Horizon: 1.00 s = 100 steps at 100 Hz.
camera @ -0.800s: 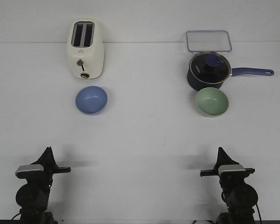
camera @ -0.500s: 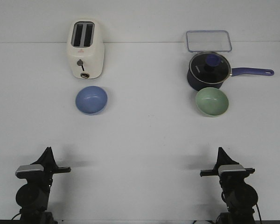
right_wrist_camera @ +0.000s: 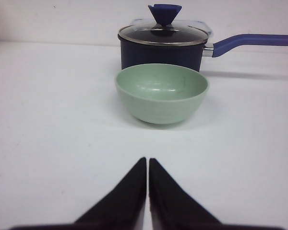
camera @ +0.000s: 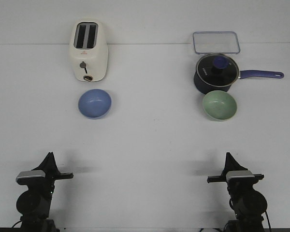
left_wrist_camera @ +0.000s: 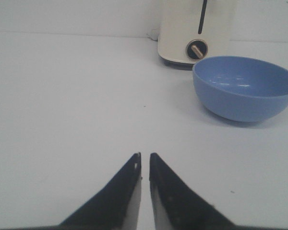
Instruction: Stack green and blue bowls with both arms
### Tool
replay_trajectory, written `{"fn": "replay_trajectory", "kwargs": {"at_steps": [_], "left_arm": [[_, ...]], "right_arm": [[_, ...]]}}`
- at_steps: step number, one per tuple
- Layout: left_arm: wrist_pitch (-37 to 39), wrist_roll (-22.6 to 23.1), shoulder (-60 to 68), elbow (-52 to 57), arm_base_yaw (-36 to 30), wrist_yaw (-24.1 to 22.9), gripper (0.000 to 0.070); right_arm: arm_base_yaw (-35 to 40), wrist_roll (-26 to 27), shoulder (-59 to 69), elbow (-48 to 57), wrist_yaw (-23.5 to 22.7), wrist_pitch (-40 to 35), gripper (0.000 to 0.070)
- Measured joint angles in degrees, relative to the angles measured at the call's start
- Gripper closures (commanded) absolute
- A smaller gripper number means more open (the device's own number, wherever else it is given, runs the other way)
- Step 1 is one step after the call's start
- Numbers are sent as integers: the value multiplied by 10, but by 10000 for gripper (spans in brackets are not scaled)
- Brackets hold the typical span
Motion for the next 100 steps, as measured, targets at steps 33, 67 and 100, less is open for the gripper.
{"fn": "replay_trajectory", "kwargs": {"at_steps": [33,67,100], "left_arm": [[0,0,0,0,0,0,685],[0,0,0,0,0,0,685],[0,0,0,0,0,0,685]], "right_arm": [[0,135,0,0,-30,3,691],[0,204,153,210,70,-14,360],[-48,150,585,519,83,-122,356]]}}
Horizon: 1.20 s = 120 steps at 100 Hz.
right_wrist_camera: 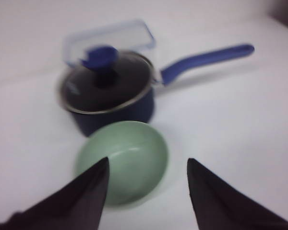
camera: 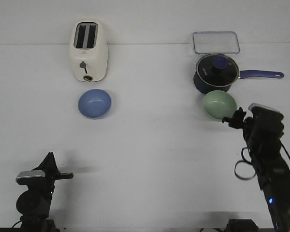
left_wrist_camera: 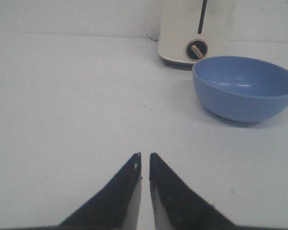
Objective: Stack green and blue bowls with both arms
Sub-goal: 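Reach the right gripper forward and grasp the rim of the pale green bowl, then lift the green bowl with the right gripper and carry it toward the robot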
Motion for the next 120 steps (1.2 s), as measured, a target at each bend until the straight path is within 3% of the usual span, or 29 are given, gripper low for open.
{"fn": "replay_trajectory", "kwargs": {"at_steps": [22,47,52,56,64,96,120], "left_arm": [[0,0,0,0,0,0,685],[0,0,0,0,0,0,685],[0,0,0,0,0,0,685],[0,0,0,0,0,0,686],[0,0,0,0,0,0,685],[0,0,0,0,0,0,685],[0,0,0,0,0,0,685]], "right_arm": [[-55,-9,253,140,-81,-65,356],[-70,-10,399,187,-97,-54,362],[-70,-10,414,187,-100,-46,390],[-70,-10,422,187,-101,-42,459],[-71,-10,431,187,-102,-41,700],[-72,-16,395,188,-127,-81,699],[-63,-26,238,174,-180,-137,699]]}}
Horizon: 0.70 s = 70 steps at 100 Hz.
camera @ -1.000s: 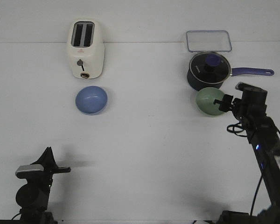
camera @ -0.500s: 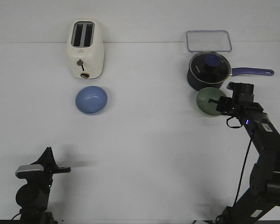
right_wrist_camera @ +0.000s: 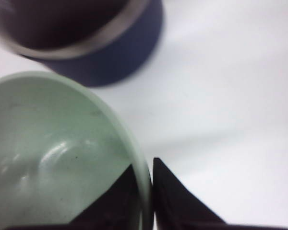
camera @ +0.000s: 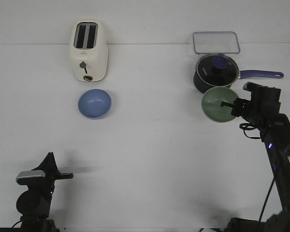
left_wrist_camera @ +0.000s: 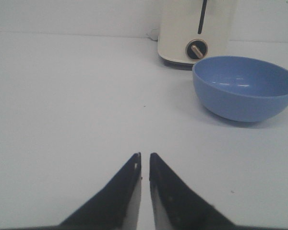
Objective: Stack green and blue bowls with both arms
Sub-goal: 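Lift the green bowl with the right gripper and carry it toward the robot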
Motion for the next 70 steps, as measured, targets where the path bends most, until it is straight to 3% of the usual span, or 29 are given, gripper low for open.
{"fn": "replay_trajectory", "kwargs": {"at_steps": [14,33,54,70], "left_arm": [[0,0,0,0,0,0,685],[0,0,0,0,0,0,685],[0,0,0,0,0,0,685],[0,0,0,0,0,0,685]], "right_arm": [[62,-1,-124,-69,-31,1,699],[215,1,-239,-187,-40,5,699],[385,20,-229,-285,-9,47,699],[453,43,-210,-318,20,70,699]]}}
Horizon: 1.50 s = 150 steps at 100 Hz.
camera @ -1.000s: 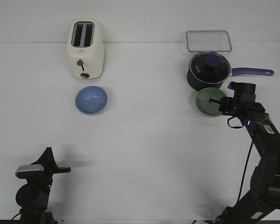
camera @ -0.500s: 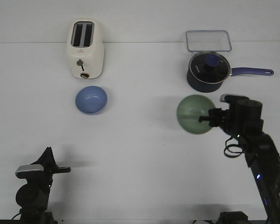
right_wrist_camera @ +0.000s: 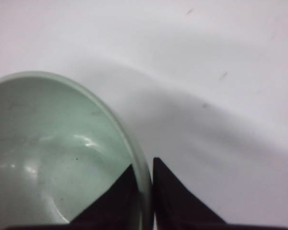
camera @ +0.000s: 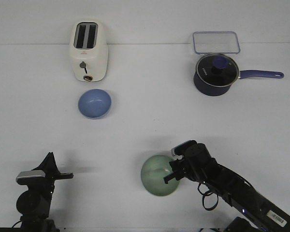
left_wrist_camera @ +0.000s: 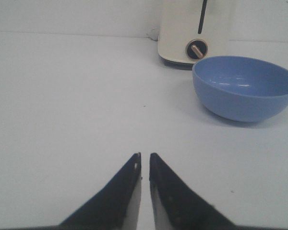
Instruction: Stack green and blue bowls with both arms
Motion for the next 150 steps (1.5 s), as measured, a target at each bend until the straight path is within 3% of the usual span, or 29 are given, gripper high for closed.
{"fn": "replay_trajectory", "kwargs": {"at_steps": [22,34,39,56,88,113,120,129,134,150], "left_arm": [[0,0,0,0,0,0,686],[0,0,0,0,0,0,685],[0,0,0,0,0,0,685],[0,-27,0,0,0,0,685],[22,-162,7,13,0,11,689],[5,-183,216,231,0,22,688],[-29,-173,319,309,0,47,624],[-79,-158,457,411,0,87,363],[-99,-152,534,465,0,105,273],[-159,-144,737,601,0,120,272]], "right_arm": [[19,6,30,-1,20,8,678],[19,14,43,-1,33,8,452],[19,19,44,-1,34,8,394],[19,25,43,-1,34,9,394],[19,0,-149,-1,57,10,394],[19,-5,-271,-1,102,-3,394],[20,-6,-274,-1,104,-3,394],[20,-6,-270,-1,105,-9,394],[20,-7,-268,-1,105,-15,394],[20,-10,-268,-1,106,-23,394]]}}
